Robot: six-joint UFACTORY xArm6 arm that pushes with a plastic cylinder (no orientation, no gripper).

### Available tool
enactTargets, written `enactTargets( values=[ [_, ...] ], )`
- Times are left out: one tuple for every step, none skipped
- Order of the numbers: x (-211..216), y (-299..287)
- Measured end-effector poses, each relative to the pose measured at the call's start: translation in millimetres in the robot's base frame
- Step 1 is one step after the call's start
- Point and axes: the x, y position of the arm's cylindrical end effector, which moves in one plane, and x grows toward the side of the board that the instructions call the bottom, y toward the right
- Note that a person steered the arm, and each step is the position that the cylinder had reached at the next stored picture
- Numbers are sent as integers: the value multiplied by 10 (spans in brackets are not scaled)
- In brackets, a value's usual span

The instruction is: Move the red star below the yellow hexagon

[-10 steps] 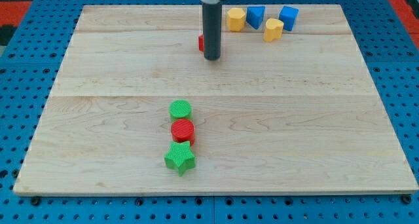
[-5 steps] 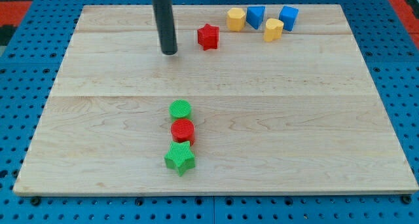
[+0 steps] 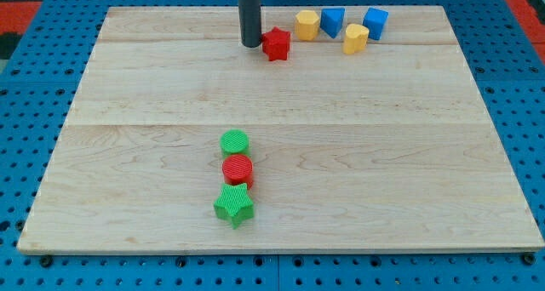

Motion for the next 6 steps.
enactTargets(
  values=[
    [111, 498],
    [463, 225],
    [538, 777],
    [510, 1092],
    [372, 904],
    [472, 667]
  ],
)
